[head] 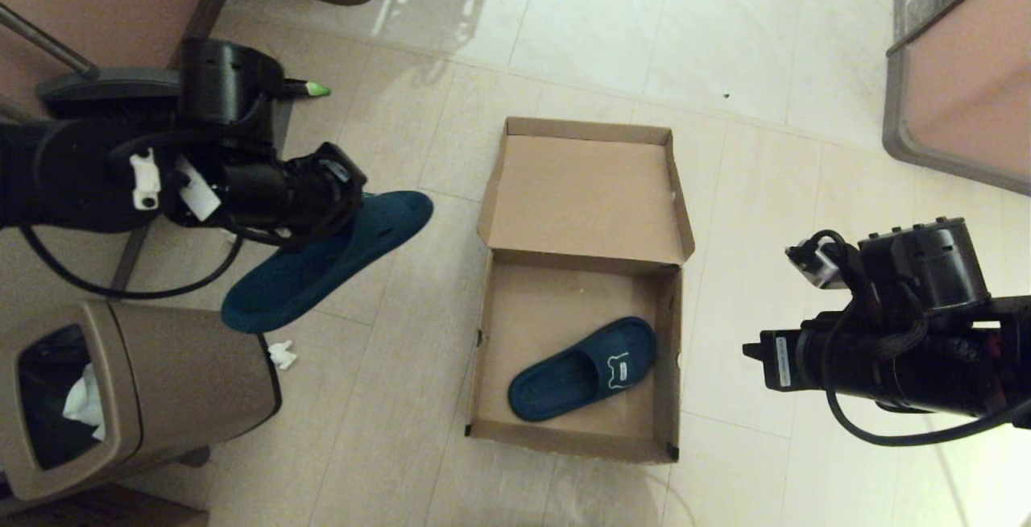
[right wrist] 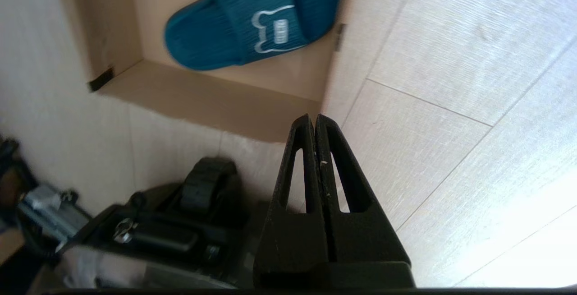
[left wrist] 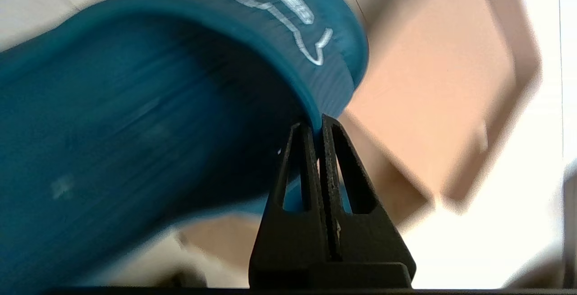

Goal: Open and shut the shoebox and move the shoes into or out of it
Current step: Put the shoes out of the shoe box

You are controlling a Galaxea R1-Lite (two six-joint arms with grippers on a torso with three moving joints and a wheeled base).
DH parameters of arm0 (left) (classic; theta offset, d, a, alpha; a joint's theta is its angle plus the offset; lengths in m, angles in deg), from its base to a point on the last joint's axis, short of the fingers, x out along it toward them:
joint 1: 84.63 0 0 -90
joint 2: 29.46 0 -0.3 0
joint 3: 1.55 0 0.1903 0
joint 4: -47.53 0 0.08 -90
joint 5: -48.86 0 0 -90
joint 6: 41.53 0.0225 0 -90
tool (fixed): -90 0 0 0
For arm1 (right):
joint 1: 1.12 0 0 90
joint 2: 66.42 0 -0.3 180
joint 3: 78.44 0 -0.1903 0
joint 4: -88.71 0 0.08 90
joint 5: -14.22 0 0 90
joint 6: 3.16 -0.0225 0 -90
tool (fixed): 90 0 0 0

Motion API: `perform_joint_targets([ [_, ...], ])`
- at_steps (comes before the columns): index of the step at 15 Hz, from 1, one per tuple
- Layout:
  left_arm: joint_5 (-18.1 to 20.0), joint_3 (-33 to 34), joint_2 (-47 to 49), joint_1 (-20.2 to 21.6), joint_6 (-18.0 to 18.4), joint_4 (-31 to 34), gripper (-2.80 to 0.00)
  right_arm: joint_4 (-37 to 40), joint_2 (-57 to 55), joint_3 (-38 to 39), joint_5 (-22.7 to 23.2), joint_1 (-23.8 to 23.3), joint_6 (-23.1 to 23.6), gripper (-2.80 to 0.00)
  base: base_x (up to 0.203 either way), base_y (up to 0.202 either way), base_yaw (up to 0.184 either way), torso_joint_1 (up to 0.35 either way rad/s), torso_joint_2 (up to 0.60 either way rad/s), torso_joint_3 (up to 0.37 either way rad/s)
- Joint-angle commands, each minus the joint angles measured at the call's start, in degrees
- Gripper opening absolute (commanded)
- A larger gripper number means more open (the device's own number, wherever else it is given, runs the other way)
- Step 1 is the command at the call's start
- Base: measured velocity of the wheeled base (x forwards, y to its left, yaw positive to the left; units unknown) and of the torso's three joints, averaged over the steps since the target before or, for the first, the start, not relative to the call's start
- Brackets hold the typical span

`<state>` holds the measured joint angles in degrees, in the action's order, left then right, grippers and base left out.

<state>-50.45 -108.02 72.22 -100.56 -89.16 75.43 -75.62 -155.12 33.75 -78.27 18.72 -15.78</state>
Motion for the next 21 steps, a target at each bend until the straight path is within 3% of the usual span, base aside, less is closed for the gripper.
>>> perform_joint_targets([
  [1,2.98,5.15,3.29,8.28,-0.44,-11.47,-2.8,2.48,-0.04,-3.05,-0.07,1.16,-0.03,-2.8,0.0,0.0,0.0,0.0,0.0,0.0],
  [4,4.46,8.36,14.49,11.7,-1.02,-31.37,-2.8,4.76,-0.25,-4.5,-0.62,3.43,0.05,-2.8,0.0,0.0,0.0,0.0,0.0,0.0],
  [7,4.8,5.79,25.56,12.19,-2.22,-40.5,-2.8,4.97,-0.25,-4.37,-1.6,4.24,0.18,-2.8,0.0,0.0,0.0,0.0,0.0,0.0],
  [11,1.56,-6.56,35.46,11.94,-7.03,-42.9,-2.8,5.06,0.37,-3.54,-2.42,4.25,1.98,-2.8,0.0,0.0,0.0,0.0,0.0,0.0],
  [13,0.15,-11.14,39.7,11.83,-7.71,-42.87,-2.8,5.18,0.32,-3.57,-2.42,4.38,2.07,-2.8,0.0,0.0,0.0,0.0,0.0,0.0],
  [20,-0.53,-14.97,45.69,10.01,-7.93,-42.46,-2.8,7.78,1.01,-5.24,-2.54,5.56,3.34,-2.8,0.0,0.0,0.0,0.0,0.0,0.0],
  [21,-0.68,-15.45,46.24,9.96,-7.92,-42.51,0.0,7.94,1.52,-5.3,-2.55,5.54,3.97,-2.8,0.0,0.0,0.0,0.0,0.0,0.0],
])
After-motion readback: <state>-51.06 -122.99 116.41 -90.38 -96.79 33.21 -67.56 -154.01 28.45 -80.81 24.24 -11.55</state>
